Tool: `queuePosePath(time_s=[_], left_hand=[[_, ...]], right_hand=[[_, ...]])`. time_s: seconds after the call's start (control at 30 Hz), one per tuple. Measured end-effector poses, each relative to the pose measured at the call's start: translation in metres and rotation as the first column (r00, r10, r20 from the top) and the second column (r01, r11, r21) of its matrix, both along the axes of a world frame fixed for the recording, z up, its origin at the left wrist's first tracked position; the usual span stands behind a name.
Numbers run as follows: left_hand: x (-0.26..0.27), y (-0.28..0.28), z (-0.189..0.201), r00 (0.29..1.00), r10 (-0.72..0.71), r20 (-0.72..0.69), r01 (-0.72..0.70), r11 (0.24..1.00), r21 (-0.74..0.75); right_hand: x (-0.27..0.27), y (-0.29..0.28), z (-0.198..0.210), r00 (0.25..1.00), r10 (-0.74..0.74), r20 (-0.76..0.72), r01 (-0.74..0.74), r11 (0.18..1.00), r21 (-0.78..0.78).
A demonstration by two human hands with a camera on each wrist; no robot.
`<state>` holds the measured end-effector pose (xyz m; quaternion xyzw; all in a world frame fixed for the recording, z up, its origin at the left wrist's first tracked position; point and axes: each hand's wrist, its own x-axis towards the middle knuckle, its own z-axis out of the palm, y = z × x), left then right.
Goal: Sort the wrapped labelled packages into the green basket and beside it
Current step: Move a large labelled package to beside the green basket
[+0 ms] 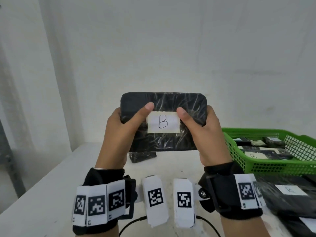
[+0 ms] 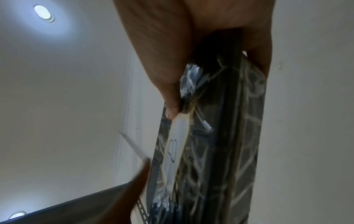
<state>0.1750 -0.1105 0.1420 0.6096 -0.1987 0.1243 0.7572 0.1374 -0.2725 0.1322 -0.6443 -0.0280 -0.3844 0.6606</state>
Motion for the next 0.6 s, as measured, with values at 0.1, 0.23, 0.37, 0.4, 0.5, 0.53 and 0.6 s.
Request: queuePosePath(time_s=[0.1, 0.23, 0.37, 0.4, 0.5, 0.53, 0.6], left_hand=[[-0.0005, 0.0035, 0.0016, 0.998, 0.062, 0.014, -0.062, 0.997, -0.045], [-0.0049, 0.0052, 0.0037, 0.997, 0.067, 0.039, -0.067, 0.998, -0.014], [-0.0075, 0.0078, 0.007, 0.999, -0.039, 0.023, 0.038, 0.997, 0.07], [-0.0065, 0.0086, 0.0069, 0.999, -0.041, 0.032, 0.038, 0.996, 0.076], [-0.0034, 0.0095, 0.0041, 0.998, -0.009, 0.061, 0.006, 0.999, 0.041], [-0.0027, 0.0085, 0.0025, 0.998, -0.004, 0.059, 0.002, 1.0, 0.029], [-0.0022, 0.0053, 0.0011, 0.998, 0.001, 0.069, -0.003, 1.0, 0.029]], right_hand=[[-0.0026, 0.0053, 0.0037, 0.999, -0.004, 0.033, 0.004, 1.0, -0.001], [-0.0066, 0.0072, 0.0061, 0.998, -0.019, 0.063, 0.016, 0.998, 0.059], [-0.0053, 0.0052, 0.0023, 0.994, -0.092, 0.063, 0.087, 0.993, 0.077], [-0.0056, 0.0047, 0.0027, 0.995, -0.087, 0.057, 0.082, 0.993, 0.08], [-0.0067, 0.0048, 0.005, 0.999, -0.038, 0.02, 0.037, 0.997, 0.064], [-0.0073, 0.0051, 0.0051, 1.0, -0.023, 0.009, 0.022, 0.997, 0.069], [-0.0065, 0.0044, 0.0042, 0.998, -0.049, 0.03, 0.047, 0.995, 0.087]])
